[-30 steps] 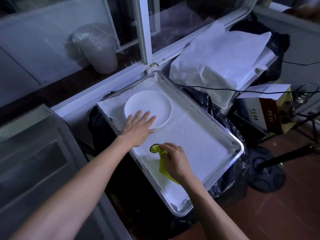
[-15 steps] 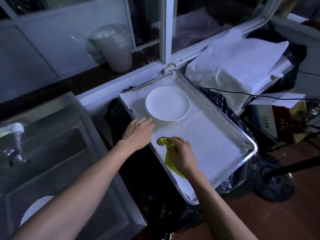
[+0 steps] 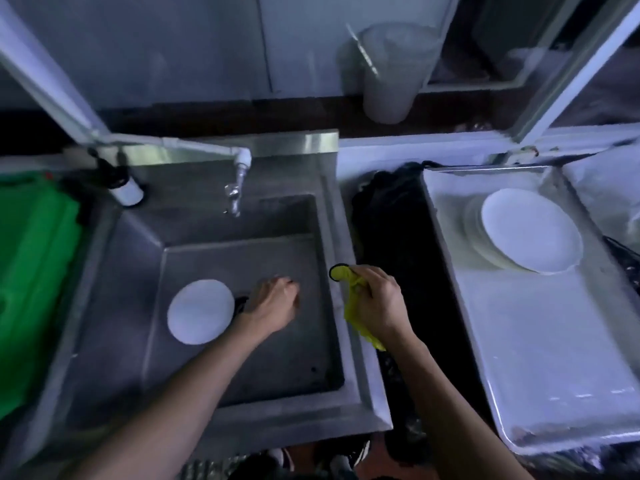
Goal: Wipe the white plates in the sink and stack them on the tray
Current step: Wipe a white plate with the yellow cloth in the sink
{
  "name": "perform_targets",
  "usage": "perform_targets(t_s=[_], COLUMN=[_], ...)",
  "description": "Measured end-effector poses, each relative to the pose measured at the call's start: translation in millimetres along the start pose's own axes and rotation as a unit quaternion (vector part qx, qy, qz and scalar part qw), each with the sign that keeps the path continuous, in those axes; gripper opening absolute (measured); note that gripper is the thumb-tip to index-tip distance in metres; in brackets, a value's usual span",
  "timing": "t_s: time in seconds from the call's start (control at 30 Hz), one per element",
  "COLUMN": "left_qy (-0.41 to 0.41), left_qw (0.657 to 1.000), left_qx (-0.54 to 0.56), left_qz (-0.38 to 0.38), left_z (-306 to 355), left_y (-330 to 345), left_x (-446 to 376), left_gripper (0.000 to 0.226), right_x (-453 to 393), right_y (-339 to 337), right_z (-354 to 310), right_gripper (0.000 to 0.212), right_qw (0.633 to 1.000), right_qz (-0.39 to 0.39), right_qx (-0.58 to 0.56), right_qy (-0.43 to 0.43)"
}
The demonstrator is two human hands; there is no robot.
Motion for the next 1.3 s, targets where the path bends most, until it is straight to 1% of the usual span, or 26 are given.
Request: perform_targets(t_s=[0.07,0.17,0.23,0.33,0.43,0.5,0.63,0.67,0.77,0.83,0.9,0.97,1.03,1.1,1.13,1.17,1.23,1.27,1.3], left_qy=[-0.036,-0.085,-0.131,-0.187,-0.235,-0.277,-0.371,-0.394,-0.457,-0.48,-0.489,-0.494,-0.5,-0.508,-0.516,-0.528,-0.554,-0.563,-0.57], left_qw=[0.999,0.996,0.991,0.981,0.966,0.946,0.883,0.86,0.776,0.734,0.713,0.698,0.681,0.669,0.655,0.63,0.561,0.533,0.513], left_qx=[0.001,0.016,0.027,0.052,0.106,0.16,0.285,0.324,0.435,0.48,0.503,0.518,0.535,0.541,0.549,0.564,0.606,0.621,0.632], left_qz=[0.003,0.009,0.002,-0.026,-0.034,-0.039,-0.038,-0.029,-0.006,0.0,-0.001,-0.003,0.014,0.04,0.057,0.075,0.103,0.111,0.115], left_z=[-44,-104,-144,-200,-253,-287,-348,-360,-391,-404,-415,-424,-431,-438,-441,-444,-446,-447,-447], left_y=[9,24,38,64,91,112,163,176,215,238,257,275,287,295,299,303,312,317,321], left_x=[21,48,64,88,111,124,141,144,148,145,139,132,125,121,120,121,123,124,124], left_gripper=[0.027,0.023,0.025,0.035,0.042,0.047,0.05,0.051,0.052,0.053,0.053,0.053,0.053,0.047,0.042,0.036,0.027,0.025,0.024], right_x=[-8,-13,-17,-22,-29,-34,-41,-43,-48,-55,-60,-63,-65,-64,-64,-64,-65,-65,-65], right_y=[50,119,157,214,269,302,371,385,422,442,460,477,492,504,509,513,517,519,520], right_z=[-23,-49,-68,-91,-102,-107,-104,-101,-95,-92,-87,-81,-73,-64,-62,-59,-54,-53,-52], right_gripper=[0.036,0.038,0.041,0.044,0.048,0.049,0.051,0.051,0.048,0.045,0.042,0.041,0.041,0.043,0.043,0.043,0.043,0.044,0.046], right_qw=[0.998,0.992,0.988,0.982,0.977,0.975,0.964,0.962,0.957,0.956,0.956,0.952,0.948,0.943,0.942,0.941,0.942,0.942,0.942], right_qz=[-0.053,-0.125,-0.15,-0.186,-0.21,-0.217,-0.259,-0.267,-0.283,-0.283,-0.279,-0.286,-0.296,-0.308,-0.313,-0.316,-0.319,-0.318,-0.319], right_qx=[0.012,0.024,0.008,0.002,0.019,0.027,0.035,0.033,0.042,0.04,0.04,0.054,0.078,0.094,0.093,0.087,0.081,0.082,0.085], right_qy=[-0.017,-0.018,-0.027,-0.044,-0.04,-0.046,-0.046,-0.042,-0.053,-0.073,-0.087,-0.091,-0.084,-0.083,-0.084,-0.082,-0.071,-0.068,-0.066])
Point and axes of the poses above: each hand's wrist, its own x-axis away from the middle knuckle, its own y-axis out of the palm, z = x × y, the point moved 10 cm from there along -x, towards the middle knuckle, and after that the axes turned 2 degrees about -z, right-handed, at the moved point
